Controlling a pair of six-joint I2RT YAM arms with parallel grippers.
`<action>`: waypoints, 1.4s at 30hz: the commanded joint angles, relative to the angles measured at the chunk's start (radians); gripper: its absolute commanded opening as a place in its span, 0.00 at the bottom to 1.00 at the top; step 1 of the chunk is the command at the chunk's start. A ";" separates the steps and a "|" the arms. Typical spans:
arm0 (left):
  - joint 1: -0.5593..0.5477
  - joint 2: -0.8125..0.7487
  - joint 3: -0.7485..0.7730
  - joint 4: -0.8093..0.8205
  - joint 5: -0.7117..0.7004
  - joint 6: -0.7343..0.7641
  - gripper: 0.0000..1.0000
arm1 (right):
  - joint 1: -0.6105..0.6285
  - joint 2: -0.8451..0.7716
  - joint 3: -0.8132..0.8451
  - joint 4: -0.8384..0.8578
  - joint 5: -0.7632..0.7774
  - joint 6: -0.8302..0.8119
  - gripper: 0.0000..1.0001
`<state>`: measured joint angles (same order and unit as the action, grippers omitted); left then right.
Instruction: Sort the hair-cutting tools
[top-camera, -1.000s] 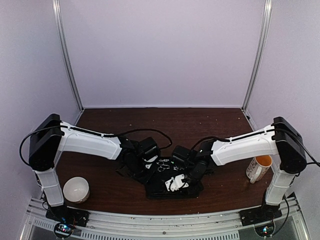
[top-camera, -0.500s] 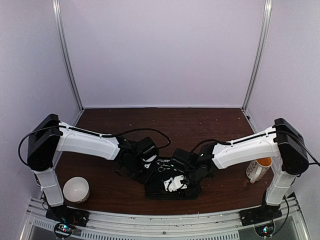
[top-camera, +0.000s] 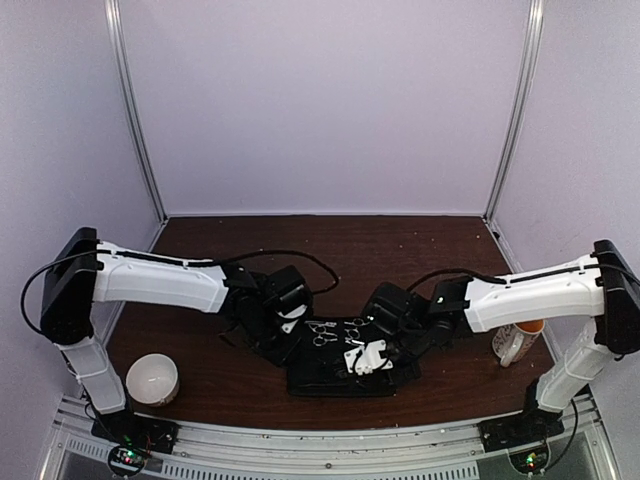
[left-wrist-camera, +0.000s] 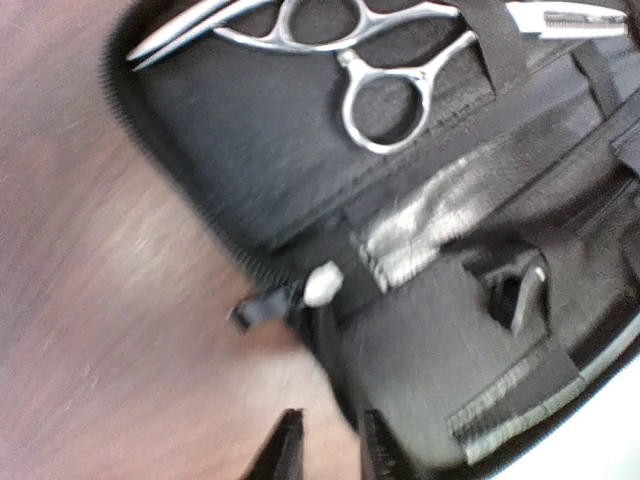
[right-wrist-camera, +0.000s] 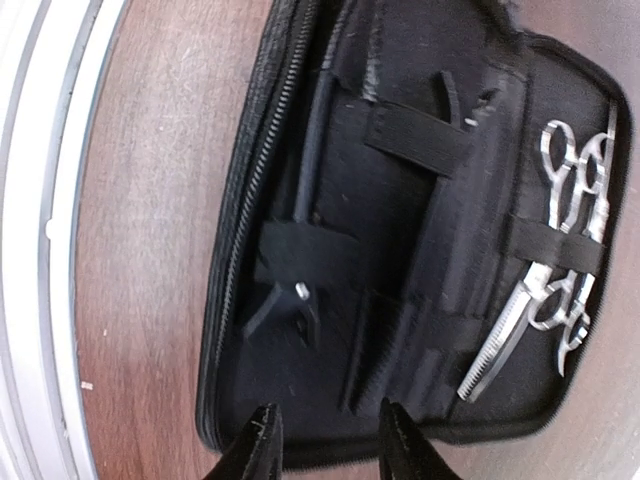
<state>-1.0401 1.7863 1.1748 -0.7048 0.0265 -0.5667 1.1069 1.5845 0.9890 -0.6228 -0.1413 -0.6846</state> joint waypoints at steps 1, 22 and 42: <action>-0.001 -0.068 0.083 -0.131 -0.068 0.056 0.32 | -0.022 -0.095 -0.002 -0.073 0.032 -0.014 0.34; 0.250 -0.051 0.301 -0.071 -0.040 0.264 0.56 | -0.285 -0.370 0.059 0.055 0.346 0.129 1.00; 0.308 -0.027 0.267 -0.051 0.047 0.274 0.47 | -0.352 0.239 0.357 -0.046 0.019 0.065 0.42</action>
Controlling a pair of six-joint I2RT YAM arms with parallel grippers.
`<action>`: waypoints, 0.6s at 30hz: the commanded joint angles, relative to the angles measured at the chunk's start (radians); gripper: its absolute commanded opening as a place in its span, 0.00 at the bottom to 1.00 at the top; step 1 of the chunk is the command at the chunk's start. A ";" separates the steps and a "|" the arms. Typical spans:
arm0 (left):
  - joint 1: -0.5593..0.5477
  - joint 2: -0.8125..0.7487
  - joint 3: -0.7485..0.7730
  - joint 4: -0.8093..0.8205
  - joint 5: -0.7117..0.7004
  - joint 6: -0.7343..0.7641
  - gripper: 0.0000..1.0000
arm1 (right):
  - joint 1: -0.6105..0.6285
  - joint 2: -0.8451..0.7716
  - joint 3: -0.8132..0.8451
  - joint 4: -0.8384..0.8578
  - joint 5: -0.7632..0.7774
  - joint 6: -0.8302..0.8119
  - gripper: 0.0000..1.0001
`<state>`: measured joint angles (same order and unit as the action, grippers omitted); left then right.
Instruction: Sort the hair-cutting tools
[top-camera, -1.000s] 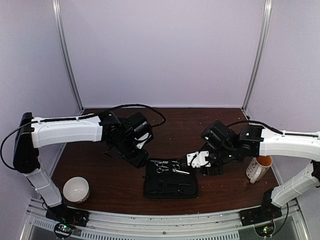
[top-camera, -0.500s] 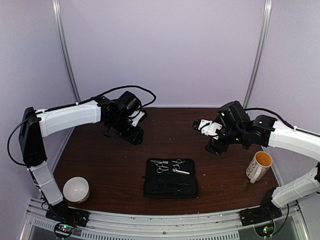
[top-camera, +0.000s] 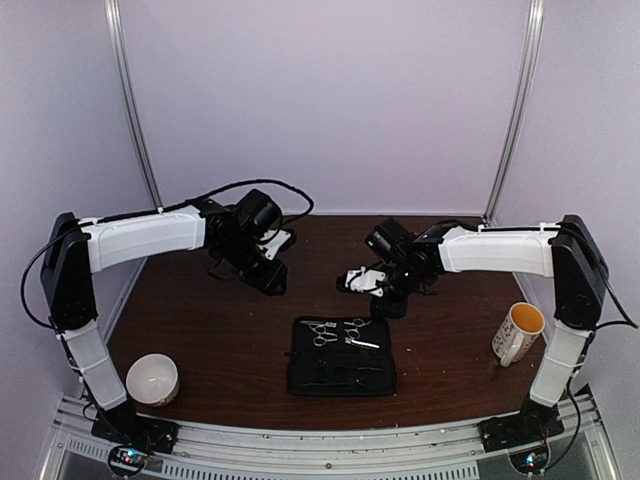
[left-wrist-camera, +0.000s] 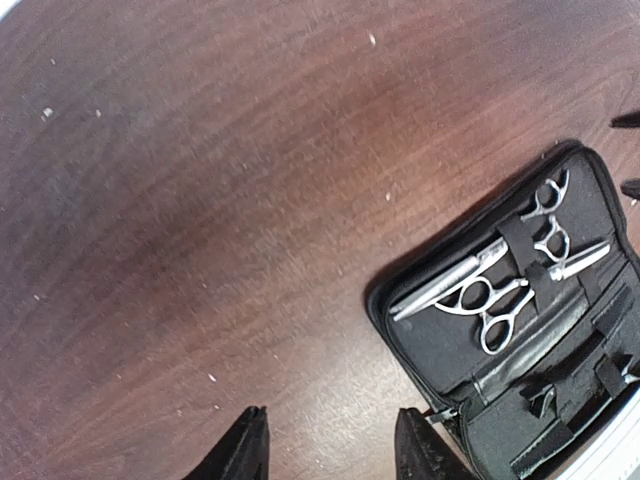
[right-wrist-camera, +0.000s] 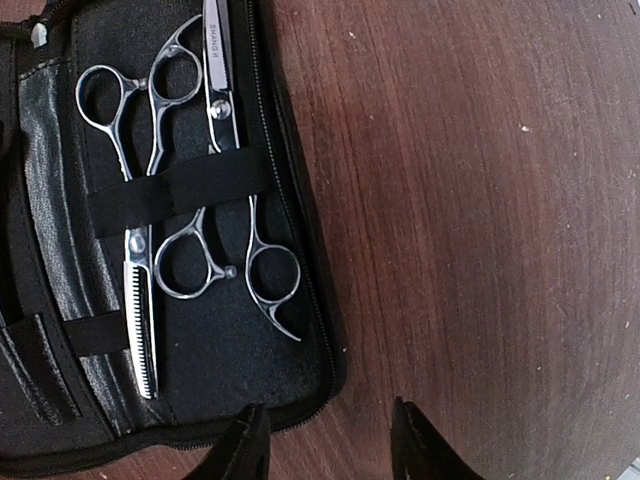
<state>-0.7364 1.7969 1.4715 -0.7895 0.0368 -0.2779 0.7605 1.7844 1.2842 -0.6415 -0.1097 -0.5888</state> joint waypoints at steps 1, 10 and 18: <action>0.005 -0.037 -0.031 0.030 0.034 -0.007 0.46 | -0.006 0.057 0.075 -0.033 -0.011 -0.035 0.41; 0.004 0.002 0.003 -0.028 0.004 0.046 0.47 | -0.007 0.178 0.160 -0.072 0.010 -0.064 0.35; 0.004 0.021 0.002 -0.028 0.002 0.047 0.46 | -0.012 0.235 0.185 -0.106 0.007 -0.081 0.28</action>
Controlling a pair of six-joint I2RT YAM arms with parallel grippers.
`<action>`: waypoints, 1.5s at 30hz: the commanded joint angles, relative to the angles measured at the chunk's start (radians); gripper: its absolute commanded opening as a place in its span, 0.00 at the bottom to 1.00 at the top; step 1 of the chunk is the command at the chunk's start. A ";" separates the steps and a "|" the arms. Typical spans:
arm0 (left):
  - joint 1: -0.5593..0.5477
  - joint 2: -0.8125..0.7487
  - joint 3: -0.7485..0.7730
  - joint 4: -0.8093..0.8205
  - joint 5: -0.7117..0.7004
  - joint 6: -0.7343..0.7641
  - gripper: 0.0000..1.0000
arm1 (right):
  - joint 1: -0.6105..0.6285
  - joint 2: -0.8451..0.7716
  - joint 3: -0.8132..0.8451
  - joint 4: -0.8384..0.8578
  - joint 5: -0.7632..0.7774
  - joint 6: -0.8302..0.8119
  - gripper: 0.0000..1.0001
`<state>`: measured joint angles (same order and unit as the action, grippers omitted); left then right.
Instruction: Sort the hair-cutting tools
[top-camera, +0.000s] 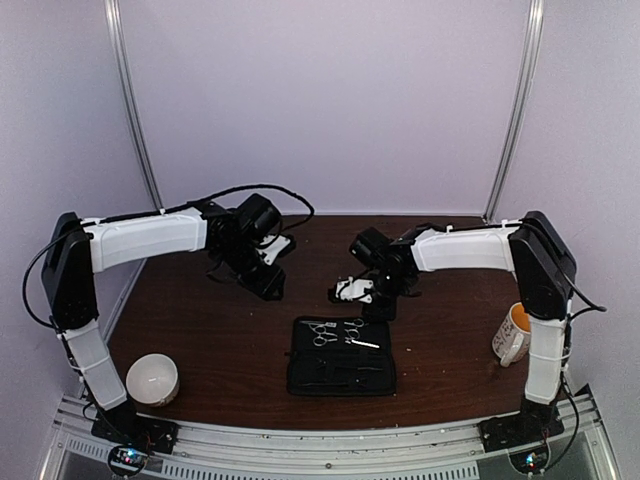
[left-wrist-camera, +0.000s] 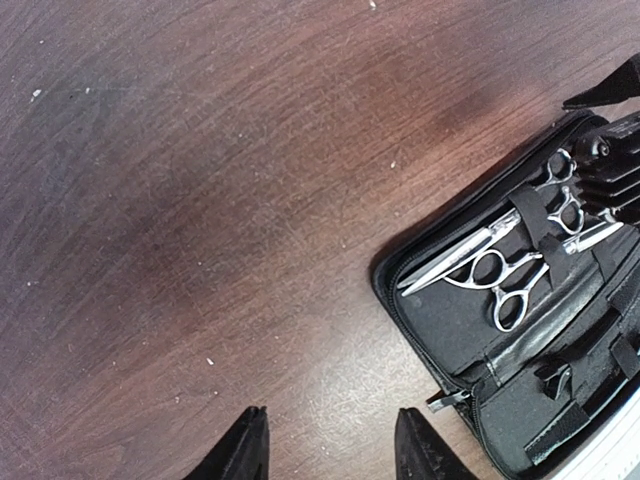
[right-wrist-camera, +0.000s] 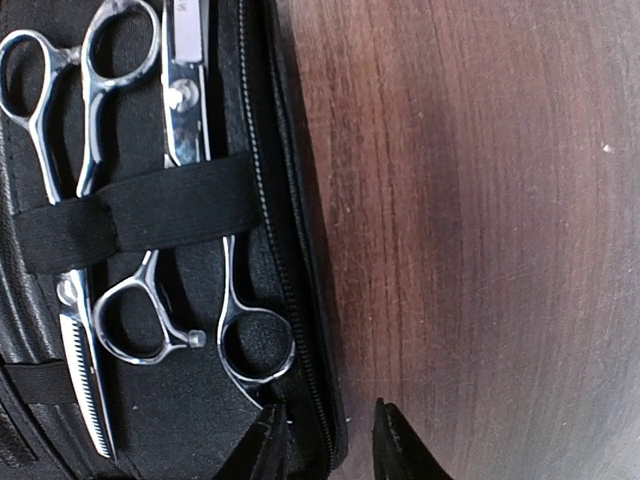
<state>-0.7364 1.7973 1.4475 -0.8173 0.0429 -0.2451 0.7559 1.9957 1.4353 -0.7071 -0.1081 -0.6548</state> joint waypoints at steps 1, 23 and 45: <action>0.004 0.021 0.027 0.000 -0.002 0.014 0.46 | -0.008 0.026 0.033 -0.047 0.001 -0.018 0.27; 0.005 0.008 -0.006 0.015 0.011 -0.001 0.46 | -0.010 0.065 0.078 -0.126 -0.029 -0.043 0.00; 0.007 -0.047 -0.022 0.163 0.049 -0.018 0.64 | 0.017 -0.236 0.016 -0.019 -0.027 0.002 0.00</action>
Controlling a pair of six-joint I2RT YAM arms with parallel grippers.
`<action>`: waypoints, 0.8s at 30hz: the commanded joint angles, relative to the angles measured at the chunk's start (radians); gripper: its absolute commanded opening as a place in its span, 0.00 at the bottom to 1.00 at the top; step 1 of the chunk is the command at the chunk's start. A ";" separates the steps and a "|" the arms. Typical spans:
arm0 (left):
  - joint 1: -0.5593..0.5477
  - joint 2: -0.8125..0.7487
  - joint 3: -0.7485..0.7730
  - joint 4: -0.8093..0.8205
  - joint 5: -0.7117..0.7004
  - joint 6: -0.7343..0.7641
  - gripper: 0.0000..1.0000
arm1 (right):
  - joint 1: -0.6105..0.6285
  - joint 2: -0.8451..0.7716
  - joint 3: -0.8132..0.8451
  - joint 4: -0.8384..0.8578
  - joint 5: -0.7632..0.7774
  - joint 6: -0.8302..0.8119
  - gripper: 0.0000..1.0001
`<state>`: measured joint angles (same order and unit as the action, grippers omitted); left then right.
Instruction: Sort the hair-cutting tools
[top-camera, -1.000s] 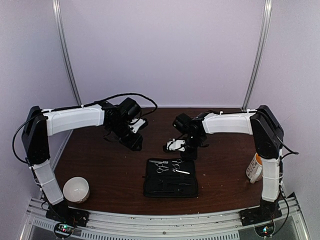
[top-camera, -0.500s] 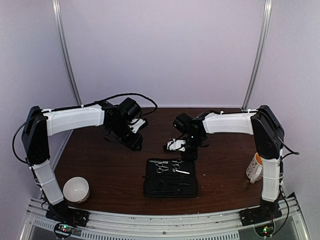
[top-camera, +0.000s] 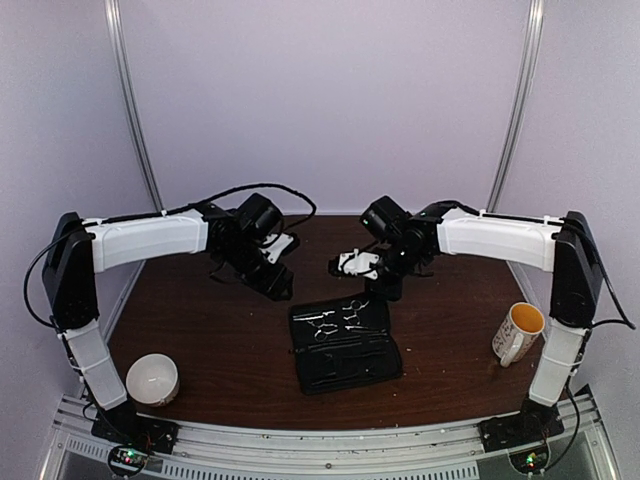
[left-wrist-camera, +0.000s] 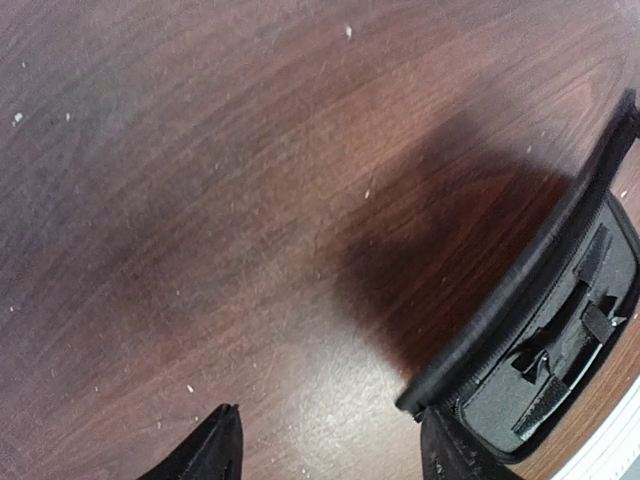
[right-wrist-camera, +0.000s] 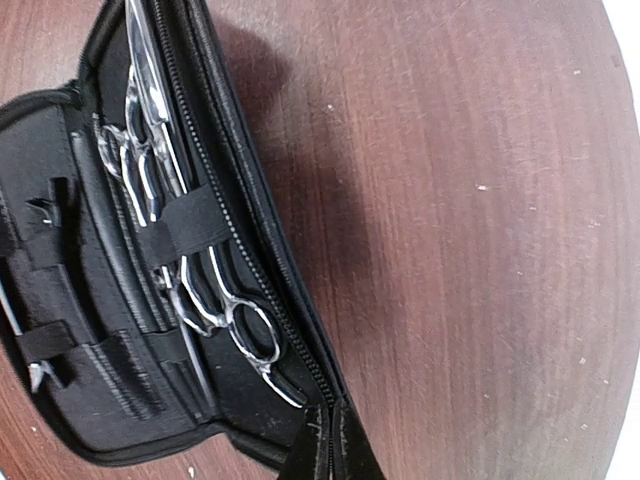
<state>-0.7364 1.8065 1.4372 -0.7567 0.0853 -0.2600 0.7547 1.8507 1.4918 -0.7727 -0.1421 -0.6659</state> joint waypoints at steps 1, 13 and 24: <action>0.009 -0.058 -0.010 0.115 0.002 -0.007 0.65 | 0.025 -0.111 -0.054 0.055 0.011 0.011 0.00; 0.043 0.154 0.112 0.120 0.233 -0.027 0.51 | 0.167 -0.365 -0.473 0.243 -0.025 -0.106 0.00; -0.118 0.056 -0.036 0.111 0.197 -0.027 0.51 | 0.395 -0.505 -0.685 0.179 0.010 -0.046 0.20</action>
<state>-0.8059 1.9369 1.4498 -0.6529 0.3210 -0.2752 1.1015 1.4044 0.8387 -0.5571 -0.1379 -0.7399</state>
